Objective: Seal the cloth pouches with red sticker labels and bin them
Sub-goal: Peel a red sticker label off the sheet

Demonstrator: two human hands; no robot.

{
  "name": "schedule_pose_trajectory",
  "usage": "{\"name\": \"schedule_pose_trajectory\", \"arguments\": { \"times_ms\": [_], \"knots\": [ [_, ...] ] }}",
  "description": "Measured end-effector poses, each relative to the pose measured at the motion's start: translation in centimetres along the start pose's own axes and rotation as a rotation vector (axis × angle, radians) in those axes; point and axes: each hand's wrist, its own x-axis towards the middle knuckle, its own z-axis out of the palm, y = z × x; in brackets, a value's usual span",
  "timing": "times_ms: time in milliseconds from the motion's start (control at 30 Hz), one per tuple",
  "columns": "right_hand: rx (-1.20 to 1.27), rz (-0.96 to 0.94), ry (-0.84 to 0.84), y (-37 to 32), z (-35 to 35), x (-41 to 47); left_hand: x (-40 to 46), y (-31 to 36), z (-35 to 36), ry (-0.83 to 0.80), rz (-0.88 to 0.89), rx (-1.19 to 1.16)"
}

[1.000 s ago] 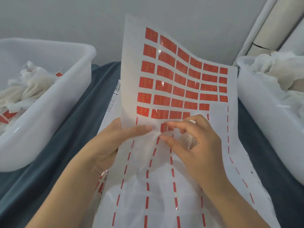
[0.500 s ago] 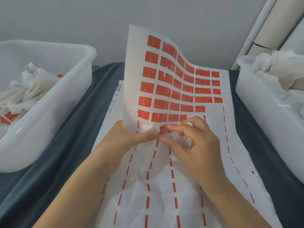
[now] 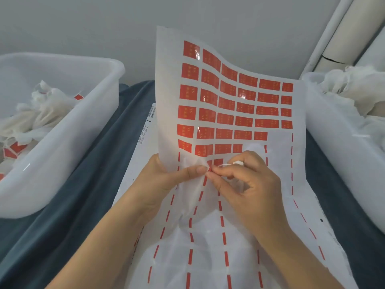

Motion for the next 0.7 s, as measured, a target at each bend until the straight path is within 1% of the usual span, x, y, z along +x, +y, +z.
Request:
{"name": "schedule_pose_trajectory", "arguments": {
  "times_ms": [100,233,300,400,500,567,600,633,667,700],
  "knots": [
    [0.055,0.022,-0.032,0.2,-0.1,0.1,0.0,0.1,0.0,0.012,0.011,0.003],
    [0.186,0.112,-0.092,0.3,-0.5,0.4,0.0,0.3,-0.3,0.0,0.018,-0.002],
    [0.222,0.135,-0.093,0.2,-0.6,0.5,0.0,0.3,-0.4,-0.001,0.011,-0.006],
    [0.191,0.165,-0.073,0.1,-0.5,0.4,0.1,0.3,-0.4,0.015,-0.011,-0.005],
    [0.207,0.282,-0.039,0.1,-0.6,0.5,0.2,0.3,-0.8,0.057,-0.08,-0.008],
    [0.259,0.413,0.008,0.4,-0.9,0.7,0.3,0.0,-1.7,0.12,-0.166,0.009],
    [0.301,0.482,0.029,0.6,-1.1,0.8,0.4,0.0,-2.1,0.176,-0.208,0.024],
    [0.364,0.558,0.04,0.7,-1.3,1.0,0.7,-0.2,-2.5,0.258,-0.226,0.039],
    [0.45,0.64,0.04,0.7,-1.5,1.1,0.9,-0.3,-2.7,0.355,-0.207,0.082],
    [0.542,0.719,0.028,0.8,-1.5,1.1,1.1,-0.5,-2.7,0.476,-0.159,0.228]
  ]
}}
